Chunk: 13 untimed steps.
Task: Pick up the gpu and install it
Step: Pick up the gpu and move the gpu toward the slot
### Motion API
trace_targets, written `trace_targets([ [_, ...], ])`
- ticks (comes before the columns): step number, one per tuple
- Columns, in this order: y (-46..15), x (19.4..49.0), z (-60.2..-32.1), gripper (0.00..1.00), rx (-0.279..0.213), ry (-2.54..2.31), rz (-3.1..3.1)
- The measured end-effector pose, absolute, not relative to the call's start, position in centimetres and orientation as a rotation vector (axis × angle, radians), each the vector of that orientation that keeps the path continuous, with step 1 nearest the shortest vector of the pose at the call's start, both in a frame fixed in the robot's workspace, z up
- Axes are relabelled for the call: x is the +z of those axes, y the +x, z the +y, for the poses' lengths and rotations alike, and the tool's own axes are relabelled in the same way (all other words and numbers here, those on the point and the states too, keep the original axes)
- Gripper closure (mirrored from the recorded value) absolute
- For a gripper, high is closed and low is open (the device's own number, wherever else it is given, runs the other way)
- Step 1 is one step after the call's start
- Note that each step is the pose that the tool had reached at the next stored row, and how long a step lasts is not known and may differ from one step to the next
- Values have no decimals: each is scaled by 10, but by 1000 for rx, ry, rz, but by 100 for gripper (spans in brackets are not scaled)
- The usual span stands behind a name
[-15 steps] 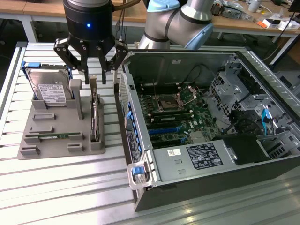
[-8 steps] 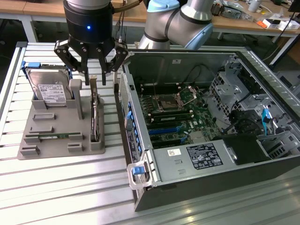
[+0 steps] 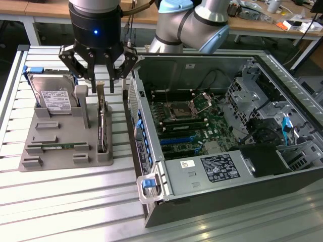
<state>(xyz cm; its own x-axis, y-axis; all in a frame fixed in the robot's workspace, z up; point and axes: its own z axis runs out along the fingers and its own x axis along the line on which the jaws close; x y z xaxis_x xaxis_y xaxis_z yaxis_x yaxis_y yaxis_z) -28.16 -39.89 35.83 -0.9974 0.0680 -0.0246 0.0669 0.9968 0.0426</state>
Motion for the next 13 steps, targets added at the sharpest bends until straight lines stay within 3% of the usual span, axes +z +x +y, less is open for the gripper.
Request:
trace_targets([
  [13, -282, 349, -399, 58, 65, 104, 3113],
])
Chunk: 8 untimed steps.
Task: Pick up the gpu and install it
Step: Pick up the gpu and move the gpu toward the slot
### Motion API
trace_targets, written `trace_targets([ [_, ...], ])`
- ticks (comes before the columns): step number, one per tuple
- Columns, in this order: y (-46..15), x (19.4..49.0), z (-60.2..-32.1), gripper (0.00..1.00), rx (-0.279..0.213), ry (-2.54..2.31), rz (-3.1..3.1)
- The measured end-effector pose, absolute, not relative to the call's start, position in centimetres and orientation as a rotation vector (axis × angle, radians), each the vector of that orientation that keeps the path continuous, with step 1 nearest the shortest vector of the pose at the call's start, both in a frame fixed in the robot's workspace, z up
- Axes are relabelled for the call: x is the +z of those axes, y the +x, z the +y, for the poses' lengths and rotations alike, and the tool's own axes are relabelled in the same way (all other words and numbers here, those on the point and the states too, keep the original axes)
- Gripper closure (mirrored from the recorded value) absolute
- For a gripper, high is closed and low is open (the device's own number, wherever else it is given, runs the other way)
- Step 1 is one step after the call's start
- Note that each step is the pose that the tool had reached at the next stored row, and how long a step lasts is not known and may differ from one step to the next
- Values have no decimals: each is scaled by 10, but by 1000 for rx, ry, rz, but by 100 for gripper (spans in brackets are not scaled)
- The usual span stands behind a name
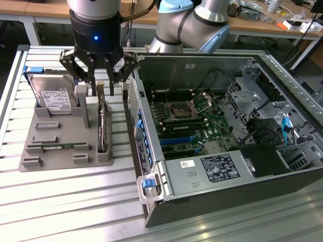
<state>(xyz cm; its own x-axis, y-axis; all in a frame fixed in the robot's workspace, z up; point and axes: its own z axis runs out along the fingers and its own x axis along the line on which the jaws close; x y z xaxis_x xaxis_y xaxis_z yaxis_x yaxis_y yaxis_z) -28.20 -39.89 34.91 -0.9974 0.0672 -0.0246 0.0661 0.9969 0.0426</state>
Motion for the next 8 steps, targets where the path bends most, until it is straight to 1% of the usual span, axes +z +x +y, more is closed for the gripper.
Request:
trace_targets([
  [8, -282, 342, -399, 58, 65, 103, 3113],
])
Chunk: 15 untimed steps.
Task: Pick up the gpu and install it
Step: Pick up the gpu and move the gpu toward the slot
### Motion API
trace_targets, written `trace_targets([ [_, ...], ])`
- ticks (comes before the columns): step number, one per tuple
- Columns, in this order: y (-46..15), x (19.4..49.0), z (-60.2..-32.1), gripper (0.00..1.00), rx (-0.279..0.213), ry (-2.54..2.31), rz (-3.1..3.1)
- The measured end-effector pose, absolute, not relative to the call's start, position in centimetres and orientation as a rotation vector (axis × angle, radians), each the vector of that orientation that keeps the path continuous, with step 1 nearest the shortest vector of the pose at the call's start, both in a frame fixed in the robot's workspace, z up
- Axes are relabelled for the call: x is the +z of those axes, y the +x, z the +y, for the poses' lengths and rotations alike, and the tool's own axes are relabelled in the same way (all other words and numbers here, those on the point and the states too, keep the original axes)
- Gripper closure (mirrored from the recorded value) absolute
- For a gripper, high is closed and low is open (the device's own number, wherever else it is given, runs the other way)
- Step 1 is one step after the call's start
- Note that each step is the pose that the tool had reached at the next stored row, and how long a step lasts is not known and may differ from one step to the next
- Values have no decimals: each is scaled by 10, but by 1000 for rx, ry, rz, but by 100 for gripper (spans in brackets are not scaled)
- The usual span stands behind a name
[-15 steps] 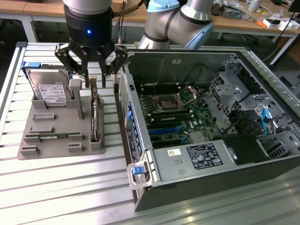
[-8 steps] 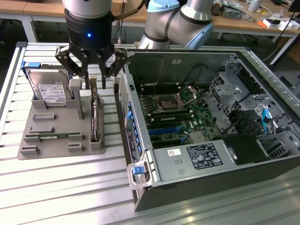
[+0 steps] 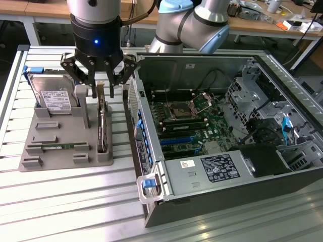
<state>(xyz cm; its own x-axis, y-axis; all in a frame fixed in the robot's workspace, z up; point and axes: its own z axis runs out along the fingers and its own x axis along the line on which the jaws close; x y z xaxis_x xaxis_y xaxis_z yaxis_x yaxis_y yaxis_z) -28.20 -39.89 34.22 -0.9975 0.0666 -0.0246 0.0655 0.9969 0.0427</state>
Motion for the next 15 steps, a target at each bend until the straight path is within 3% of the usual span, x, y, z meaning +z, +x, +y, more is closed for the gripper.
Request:
trace_targets([
  [15, -282, 331, -399, 58, 65, 101, 3113],
])
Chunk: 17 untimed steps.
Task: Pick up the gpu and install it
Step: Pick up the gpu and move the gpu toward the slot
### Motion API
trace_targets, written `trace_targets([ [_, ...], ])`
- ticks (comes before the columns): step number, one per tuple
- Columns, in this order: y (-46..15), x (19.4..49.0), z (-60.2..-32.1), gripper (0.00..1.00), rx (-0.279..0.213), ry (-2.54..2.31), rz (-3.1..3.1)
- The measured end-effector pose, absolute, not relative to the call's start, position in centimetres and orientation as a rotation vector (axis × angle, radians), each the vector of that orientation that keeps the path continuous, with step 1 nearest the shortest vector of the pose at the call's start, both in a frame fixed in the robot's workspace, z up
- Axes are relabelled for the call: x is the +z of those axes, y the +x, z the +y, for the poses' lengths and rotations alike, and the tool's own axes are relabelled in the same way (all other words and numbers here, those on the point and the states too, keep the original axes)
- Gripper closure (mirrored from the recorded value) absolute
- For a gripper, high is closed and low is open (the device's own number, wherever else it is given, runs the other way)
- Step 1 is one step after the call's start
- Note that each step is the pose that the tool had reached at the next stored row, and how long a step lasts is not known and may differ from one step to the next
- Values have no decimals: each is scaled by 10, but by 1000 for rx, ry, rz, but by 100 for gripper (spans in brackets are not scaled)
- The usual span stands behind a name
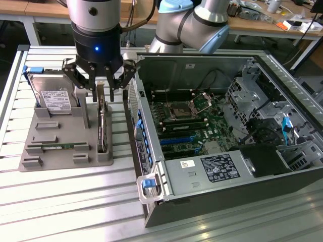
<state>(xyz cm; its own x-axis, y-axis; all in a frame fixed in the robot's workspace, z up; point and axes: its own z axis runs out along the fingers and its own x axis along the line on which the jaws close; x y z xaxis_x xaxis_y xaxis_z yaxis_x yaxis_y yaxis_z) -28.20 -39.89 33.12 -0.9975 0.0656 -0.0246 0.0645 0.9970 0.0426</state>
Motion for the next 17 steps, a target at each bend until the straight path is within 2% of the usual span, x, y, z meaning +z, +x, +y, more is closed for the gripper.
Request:
trace_targets([
  [17, -282, 320, -399, 58, 65, 99, 3113],
])
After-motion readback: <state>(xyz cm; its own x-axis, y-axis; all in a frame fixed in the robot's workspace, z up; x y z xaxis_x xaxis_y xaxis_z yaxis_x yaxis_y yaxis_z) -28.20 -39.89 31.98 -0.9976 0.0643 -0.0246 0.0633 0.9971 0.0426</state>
